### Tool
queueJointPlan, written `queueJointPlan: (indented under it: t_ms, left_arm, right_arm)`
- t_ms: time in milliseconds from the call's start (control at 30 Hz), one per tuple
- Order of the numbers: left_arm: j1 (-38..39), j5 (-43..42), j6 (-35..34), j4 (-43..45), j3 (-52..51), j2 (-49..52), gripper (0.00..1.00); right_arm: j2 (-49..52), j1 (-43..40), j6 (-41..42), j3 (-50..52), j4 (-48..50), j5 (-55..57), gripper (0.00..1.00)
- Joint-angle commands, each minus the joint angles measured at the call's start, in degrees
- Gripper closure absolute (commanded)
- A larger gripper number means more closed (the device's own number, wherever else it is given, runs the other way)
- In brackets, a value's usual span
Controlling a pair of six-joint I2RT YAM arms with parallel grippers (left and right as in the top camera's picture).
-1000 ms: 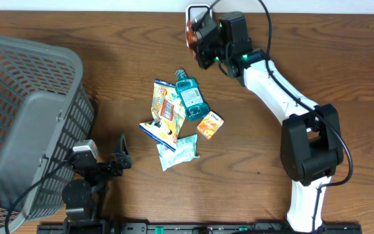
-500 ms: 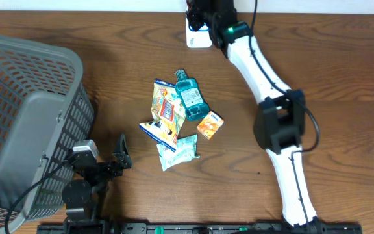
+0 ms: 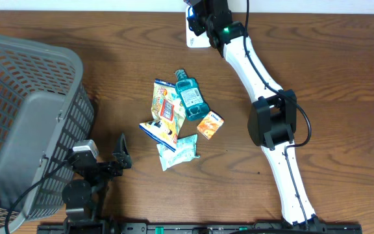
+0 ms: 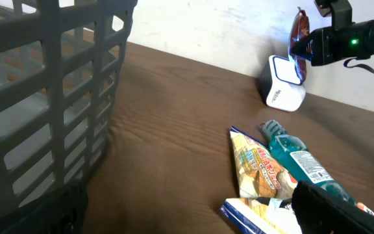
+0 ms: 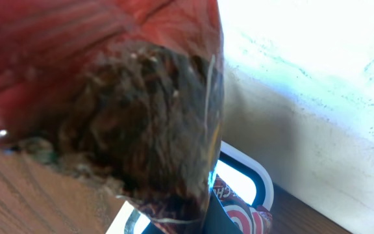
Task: Scan the item barcode
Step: 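Raise the candy bar in front of the white scanner, then carry the candy bar to the right edge and release it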
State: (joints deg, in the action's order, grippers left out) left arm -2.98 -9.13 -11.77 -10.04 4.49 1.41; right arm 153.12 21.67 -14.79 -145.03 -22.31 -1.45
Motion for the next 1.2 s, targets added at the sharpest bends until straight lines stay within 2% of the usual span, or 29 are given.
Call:
queueJointPlan:
  t_ms: [0,167,367,533,633,900,1033,1167]
  left_arm:
    - [-0.15,-0.92,0.11,-1.42,-0.90,0.02,0.00]
    - [-0.15,-0.94,0.11,-1.42,-0.90,0.02,0.00]
    - [-0.15,-0.94,0.11,-1.42,-0.90,0.02,0.00]
    - [-0.15,-0.94,0.11,-1.42,-0.90,0.02,0.00]
    - [-0.15,-0.94,0.11,-1.42,-0.90,0.02,0.00]
    - [-0.15,-0.92,0.11,-1.42,-0.90,0.02,0.00]
    - [-0.15,-0.94,0.11,-1.42,-0.90,0.02,0.00]
    - [-0.15,-0.94,0.11,-1.42,-0.90,0.02,0.00]
  right_arm:
    - [-0.26,-0.11,-1.14,-1.42,-0.17,1.14,0.99]
    - [-0.44,-0.11,-1.09,-1.44,-1.66,1.40,0.99]
    - [-2.16,-0.74,-0.48,-2.45,-8.57,1.60,0.99]
    - [-8.28,-2.60,0.59,-2.60,-16.63,2.56,0.99]
    - [-12.81,-4.39,0.31,-2.60,-22.60,7.65,0.99]
    - [-20.46,-14.75,-0.50,-2.60,-35.01,18.62,0.99]
    - [-20.41,-22.01,-0.50,-2.40,-40.06,19.12,0.99]
    - [-20.24,-29.27,-1.05,0.20,-40.65,19.12,0.99]
